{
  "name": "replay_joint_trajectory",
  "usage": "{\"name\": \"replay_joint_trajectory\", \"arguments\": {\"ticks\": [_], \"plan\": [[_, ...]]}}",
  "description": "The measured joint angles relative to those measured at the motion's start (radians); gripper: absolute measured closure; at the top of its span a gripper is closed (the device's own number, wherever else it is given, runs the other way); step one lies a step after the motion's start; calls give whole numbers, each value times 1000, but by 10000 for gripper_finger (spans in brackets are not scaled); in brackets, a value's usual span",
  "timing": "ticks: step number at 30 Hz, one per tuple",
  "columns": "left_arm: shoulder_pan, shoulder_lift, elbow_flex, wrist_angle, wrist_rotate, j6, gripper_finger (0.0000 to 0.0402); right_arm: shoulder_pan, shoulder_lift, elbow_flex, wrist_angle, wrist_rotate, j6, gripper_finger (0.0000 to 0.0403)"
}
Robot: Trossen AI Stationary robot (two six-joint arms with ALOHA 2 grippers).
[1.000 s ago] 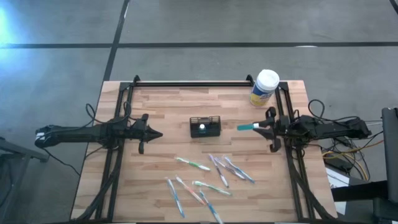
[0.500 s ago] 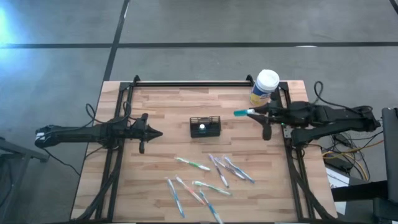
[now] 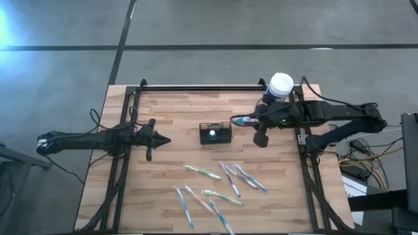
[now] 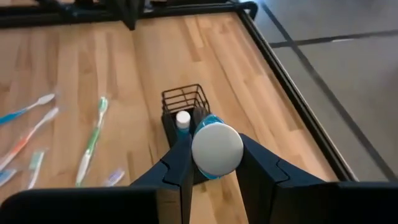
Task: Pick & Place toothbrushing station
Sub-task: Put the blue mouthwash bottle into the black organizer
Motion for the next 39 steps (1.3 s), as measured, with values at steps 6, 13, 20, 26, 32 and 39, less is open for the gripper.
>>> {"name": "replay_joint_trajectory", "arguments": {"ticks": [6,13,20,26,32,39], "plan": [[0,0,0,0,0,0,388,-22,117,100,-2,-90,-76,319],[0,0,0,0,0,0,388,-78,238,114,-4,-198,-125,319],[0,0,0,-1,0,10,388,-96,336,111,8,-226,-207,319],[0,0,0,-1,0,10,387,-126,391,130,7,-248,-262,319],[0,0,-2,0,0,11,387,-145,446,177,10,-249,-320,319],[0,2,-19,-16,-2,12,387,-148,501,226,-8,-295,-367,319]]}}
